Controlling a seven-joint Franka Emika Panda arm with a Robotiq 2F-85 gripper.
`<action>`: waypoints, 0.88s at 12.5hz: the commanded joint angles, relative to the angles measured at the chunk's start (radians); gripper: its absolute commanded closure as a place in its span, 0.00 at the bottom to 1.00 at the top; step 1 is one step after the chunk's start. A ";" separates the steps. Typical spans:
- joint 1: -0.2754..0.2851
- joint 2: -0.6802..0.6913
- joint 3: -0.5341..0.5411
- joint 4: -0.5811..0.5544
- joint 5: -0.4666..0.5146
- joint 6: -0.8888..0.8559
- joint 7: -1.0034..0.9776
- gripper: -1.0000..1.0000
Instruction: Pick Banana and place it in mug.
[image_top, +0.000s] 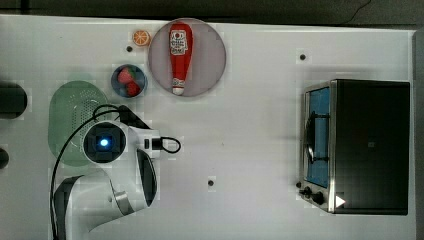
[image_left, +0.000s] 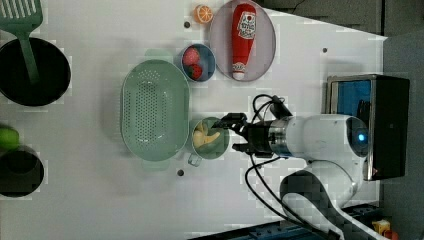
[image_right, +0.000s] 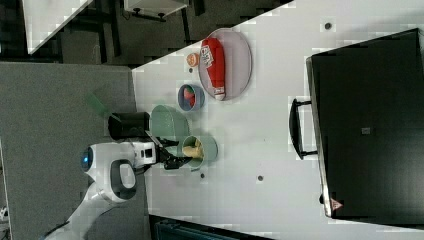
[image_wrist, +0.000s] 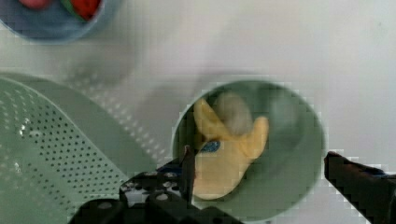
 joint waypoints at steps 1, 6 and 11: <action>-0.021 -0.133 -0.023 0.095 -0.010 -0.162 0.025 0.00; -0.048 -0.307 -0.205 0.344 -0.023 -0.599 -0.183 0.00; -0.056 -0.356 -0.399 0.535 -0.149 -0.866 -0.342 0.00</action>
